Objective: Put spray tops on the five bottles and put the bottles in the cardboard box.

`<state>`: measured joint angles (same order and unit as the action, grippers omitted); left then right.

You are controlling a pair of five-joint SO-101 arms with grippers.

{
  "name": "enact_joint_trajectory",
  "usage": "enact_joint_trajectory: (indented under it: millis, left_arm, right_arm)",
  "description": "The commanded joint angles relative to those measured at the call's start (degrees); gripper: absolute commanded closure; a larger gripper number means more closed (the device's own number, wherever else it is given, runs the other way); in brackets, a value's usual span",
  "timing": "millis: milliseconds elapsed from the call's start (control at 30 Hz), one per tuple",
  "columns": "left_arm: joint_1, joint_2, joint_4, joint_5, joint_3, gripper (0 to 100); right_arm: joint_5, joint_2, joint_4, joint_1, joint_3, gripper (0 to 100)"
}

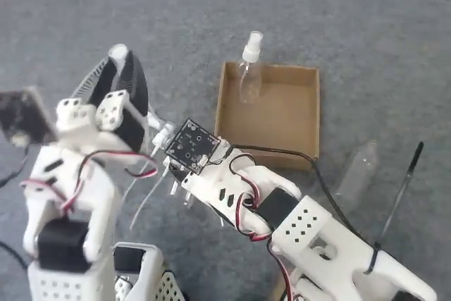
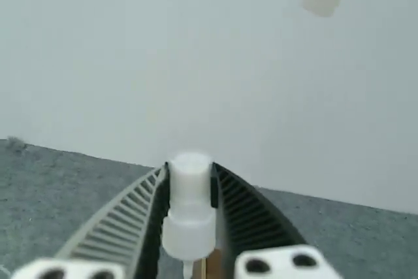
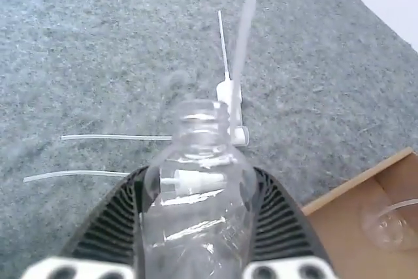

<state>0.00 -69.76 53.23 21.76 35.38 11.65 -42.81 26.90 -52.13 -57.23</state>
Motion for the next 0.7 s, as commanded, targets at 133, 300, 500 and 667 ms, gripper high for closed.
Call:
enact_joint_trajectory:
  millis: [133,300,500,667]
  left_arm:
    - [-0.26,-4.92,2.02,0.09,-1.1,99]
    - [-2.9,-4.48,-1.67,-2.37,-1.98,99]
    - [-4.31,-4.31,-4.04,-2.64,-1.8,99]
    - [-3.96,-4.31,-4.04,-2.64,-0.66,99]
  right_arm:
    - [-0.7,-2.86,-1.36,-0.04,0.7,99.2]
    - [-0.7,-2.86,-0.92,-0.04,0.62,99.2]
    - [-0.7,-2.86,-0.92,-0.04,0.62,99.2]
    - [-0.7,-2.86,-0.92,-0.04,0.62,99.2]
